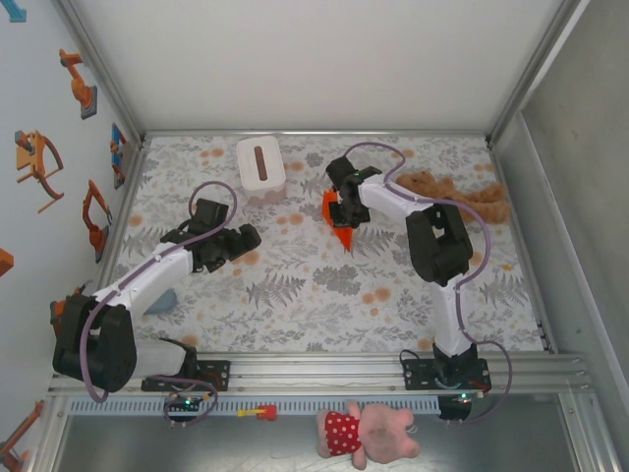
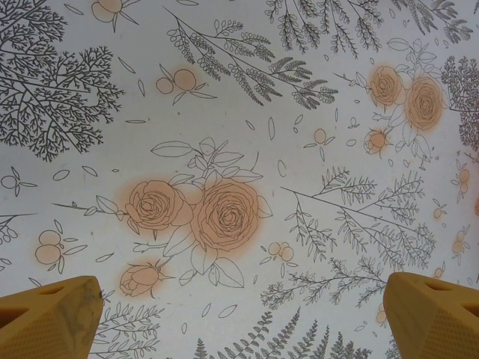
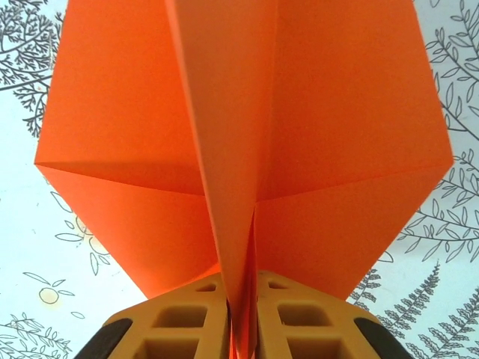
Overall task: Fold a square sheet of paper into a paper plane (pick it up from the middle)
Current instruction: Move the paper plane to the top-center of the table.
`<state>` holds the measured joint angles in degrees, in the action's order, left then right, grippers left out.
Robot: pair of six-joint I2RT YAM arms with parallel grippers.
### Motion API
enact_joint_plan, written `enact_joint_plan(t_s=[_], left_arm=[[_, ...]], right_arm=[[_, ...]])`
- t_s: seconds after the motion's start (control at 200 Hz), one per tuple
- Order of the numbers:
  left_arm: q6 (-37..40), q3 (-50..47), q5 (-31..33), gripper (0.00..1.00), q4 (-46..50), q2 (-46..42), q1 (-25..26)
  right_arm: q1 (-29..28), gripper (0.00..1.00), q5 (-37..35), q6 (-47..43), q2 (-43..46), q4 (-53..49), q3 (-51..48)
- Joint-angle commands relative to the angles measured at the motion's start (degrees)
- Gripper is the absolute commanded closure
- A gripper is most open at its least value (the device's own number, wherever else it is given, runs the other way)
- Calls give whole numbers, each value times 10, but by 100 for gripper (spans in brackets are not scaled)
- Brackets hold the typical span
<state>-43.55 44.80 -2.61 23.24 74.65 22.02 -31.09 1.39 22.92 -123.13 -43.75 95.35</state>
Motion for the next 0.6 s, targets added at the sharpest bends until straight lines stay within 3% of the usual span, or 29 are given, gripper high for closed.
enact_joint_plan(t_s=[0.0, 0.596], left_arm=[[9, 4, -4, 4, 12, 4, -4], [10, 0, -5, 4, 12, 10, -4]], right_arm=[[2, 85, -8, 4, -20, -13, 12], [1, 79, -33, 25, -38, 7, -7]])
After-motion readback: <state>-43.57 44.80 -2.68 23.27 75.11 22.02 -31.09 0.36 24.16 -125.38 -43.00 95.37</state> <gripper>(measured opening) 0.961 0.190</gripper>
